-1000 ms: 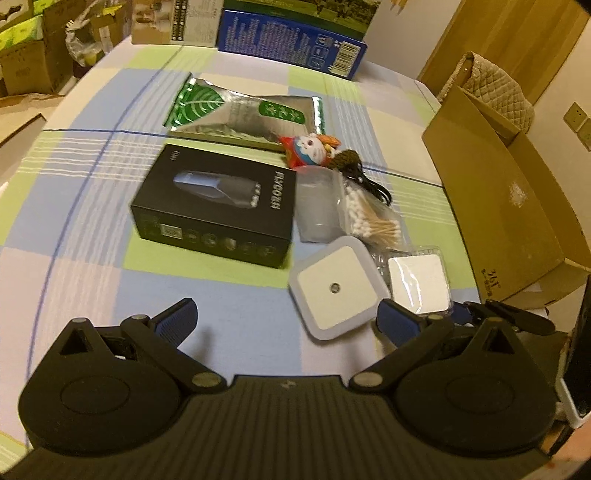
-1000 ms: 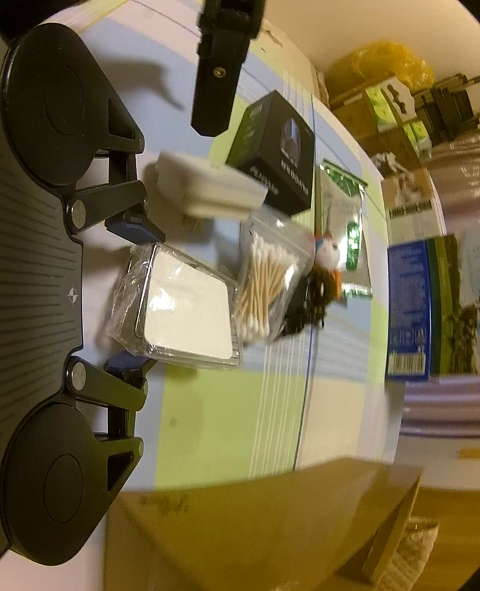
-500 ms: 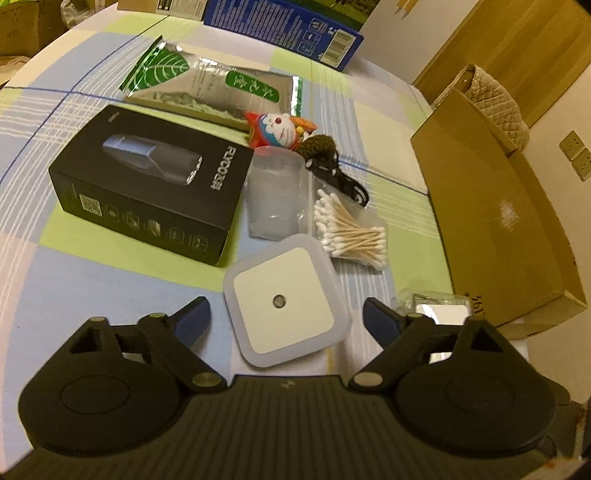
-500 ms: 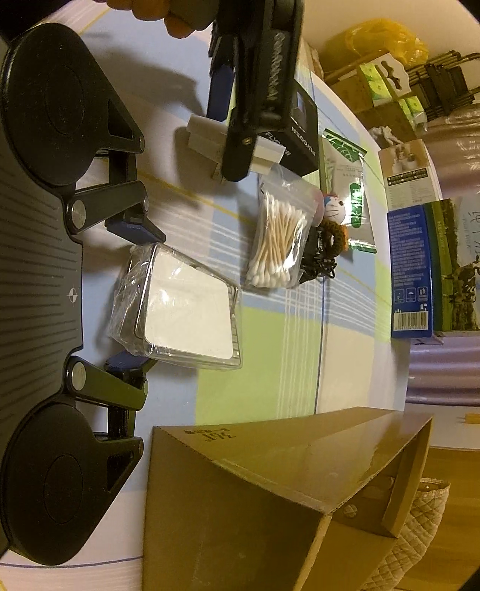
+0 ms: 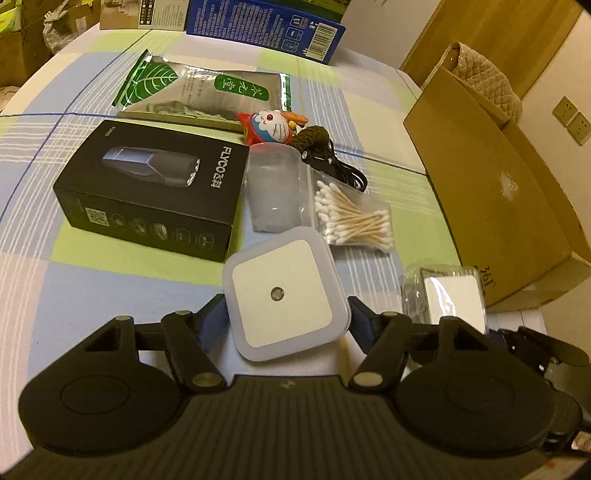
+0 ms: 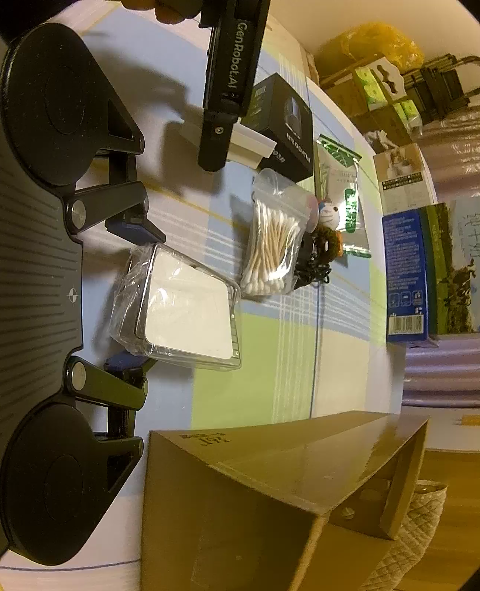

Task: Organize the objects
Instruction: 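Grasp the white night light with the left tool while the right grasps the wrapped pad, then carry both items to the cardboard box and open both tools to drop them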

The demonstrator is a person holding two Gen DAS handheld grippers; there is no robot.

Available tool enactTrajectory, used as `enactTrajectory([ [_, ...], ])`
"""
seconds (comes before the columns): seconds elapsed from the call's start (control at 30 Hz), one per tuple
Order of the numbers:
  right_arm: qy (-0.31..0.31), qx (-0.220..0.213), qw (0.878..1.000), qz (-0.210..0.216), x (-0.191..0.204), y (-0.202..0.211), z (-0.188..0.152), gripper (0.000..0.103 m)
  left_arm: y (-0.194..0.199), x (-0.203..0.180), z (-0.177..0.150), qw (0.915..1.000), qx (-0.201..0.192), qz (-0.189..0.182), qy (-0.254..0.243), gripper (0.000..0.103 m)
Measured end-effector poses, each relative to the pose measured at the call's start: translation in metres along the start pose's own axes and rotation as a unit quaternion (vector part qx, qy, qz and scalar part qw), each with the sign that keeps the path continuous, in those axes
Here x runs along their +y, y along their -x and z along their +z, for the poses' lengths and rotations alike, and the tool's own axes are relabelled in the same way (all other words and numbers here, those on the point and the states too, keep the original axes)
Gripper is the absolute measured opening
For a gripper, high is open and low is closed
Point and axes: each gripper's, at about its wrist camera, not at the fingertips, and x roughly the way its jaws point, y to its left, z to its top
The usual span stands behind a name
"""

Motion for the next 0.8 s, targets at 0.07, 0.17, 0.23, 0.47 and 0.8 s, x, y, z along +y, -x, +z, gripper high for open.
enactTrajectory([
  [0.07, 0.004, -0.004, 1.0, -0.001, 0.002, 0.004, 0.001, 0.055, 0.004, 0.0, -0.001, 1.0, 0.001, 0.002, -0.002, 0.064],
  [0.17, 0.007, -0.008, 1.0, 0.0, 0.004, 0.01, 0.001, 0.055, 0.013, -0.001, -0.003, 1.0, 0.0, 0.001, -0.003, 0.064],
  [0.23, 0.015, -0.013, 1.0, 0.004, 0.005, 0.016, 0.002, 0.055, 0.02, -0.004, -0.003, 1.0, -0.002, 0.001, -0.005, 0.064],
  [0.47, 0.02, -0.043, 0.999, 0.002, 0.01, 0.05, 0.01, 0.055, 0.054, -0.017, 0.002, 0.9995, -0.026, -0.007, -0.014, 0.064],
  [0.8, 0.049, -0.109, 0.993, -0.026, -0.001, 0.122, 0.036, 0.054, 0.107, -0.066, 0.027, 0.9947, -0.081, -0.029, -0.055, 0.064],
])
